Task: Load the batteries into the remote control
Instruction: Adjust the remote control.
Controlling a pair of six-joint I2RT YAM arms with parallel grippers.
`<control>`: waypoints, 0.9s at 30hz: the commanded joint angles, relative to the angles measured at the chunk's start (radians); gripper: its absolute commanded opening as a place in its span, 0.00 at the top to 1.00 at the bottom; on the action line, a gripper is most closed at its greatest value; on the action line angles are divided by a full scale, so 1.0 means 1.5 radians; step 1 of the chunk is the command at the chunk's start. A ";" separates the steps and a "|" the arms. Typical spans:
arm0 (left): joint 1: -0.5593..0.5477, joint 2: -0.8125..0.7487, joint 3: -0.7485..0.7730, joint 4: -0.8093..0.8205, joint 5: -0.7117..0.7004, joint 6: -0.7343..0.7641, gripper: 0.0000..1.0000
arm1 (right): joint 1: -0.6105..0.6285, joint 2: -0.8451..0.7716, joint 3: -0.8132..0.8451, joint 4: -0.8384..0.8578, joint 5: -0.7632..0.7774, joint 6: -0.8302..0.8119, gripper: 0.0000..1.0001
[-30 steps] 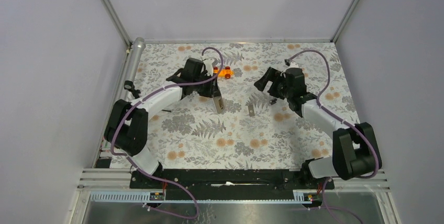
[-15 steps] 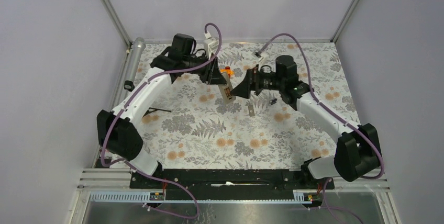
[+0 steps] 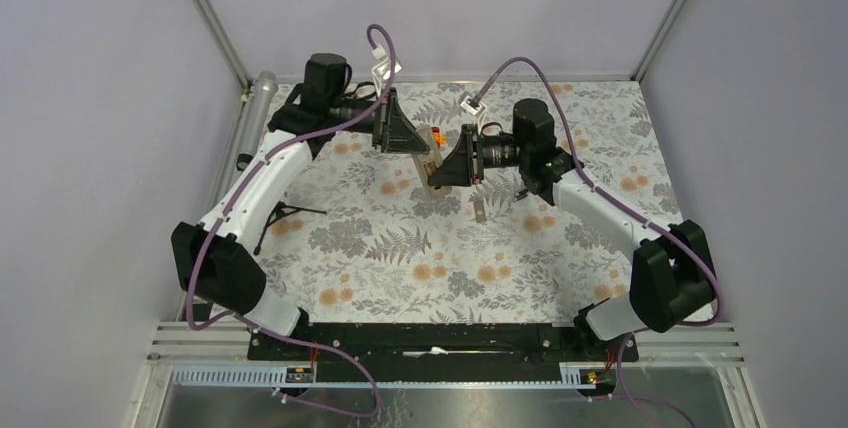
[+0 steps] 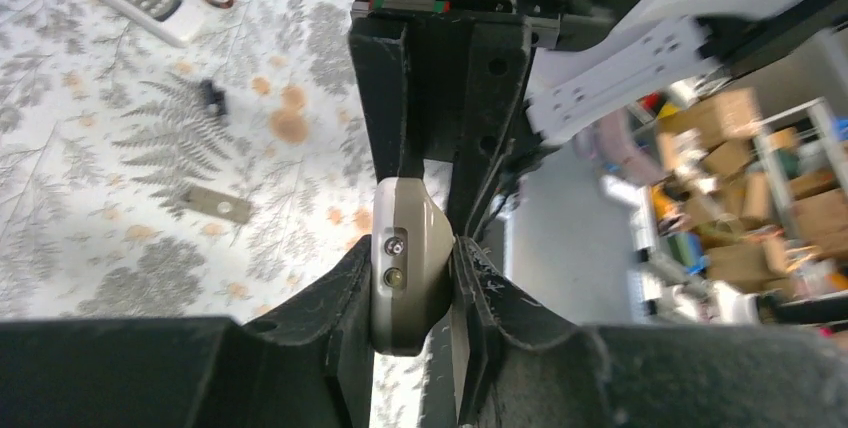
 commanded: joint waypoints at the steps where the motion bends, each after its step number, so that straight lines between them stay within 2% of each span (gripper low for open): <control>1: 0.028 -0.086 -0.128 0.464 0.078 -0.297 0.73 | 0.000 -0.009 -0.011 0.164 -0.007 0.131 0.93; 2: 0.034 -0.096 -0.168 0.576 0.063 -0.385 0.62 | 0.000 -0.009 -0.018 0.196 -0.004 0.156 0.98; 4: 0.040 -0.107 -0.224 0.755 0.037 -0.513 0.51 | 0.000 -0.007 -0.027 0.253 -0.004 0.201 1.00; 8: 0.040 -0.090 -0.251 0.884 0.027 -0.644 0.48 | 0.000 0.005 -0.030 0.330 -0.007 0.258 1.00; 10: 0.041 -0.087 -0.261 0.922 0.023 -0.669 0.48 | 0.000 0.010 -0.030 0.356 -0.009 0.276 1.00; 15: 0.040 -0.088 -0.265 0.902 0.008 -0.660 0.47 | 0.000 0.019 -0.029 0.403 -0.021 0.313 0.98; 17: 0.037 -0.091 -0.259 0.847 -0.005 -0.624 0.47 | 0.000 0.019 -0.028 0.407 -0.025 0.316 0.97; 19: 0.032 -0.100 -0.245 0.730 -0.040 -0.542 0.45 | 0.000 0.019 -0.028 0.406 -0.027 0.314 0.95; 21: 0.024 -0.110 -0.215 0.560 -0.095 -0.430 0.43 | 0.000 0.019 -0.027 0.406 -0.027 0.314 0.94; 23: 0.018 -0.111 -0.188 0.459 -0.134 -0.374 0.43 | 0.000 0.019 -0.028 0.407 -0.027 0.314 0.94; 27: 0.017 -0.107 -0.194 0.490 -0.147 -0.416 0.50 | 0.000 0.022 -0.025 0.409 -0.029 0.314 0.93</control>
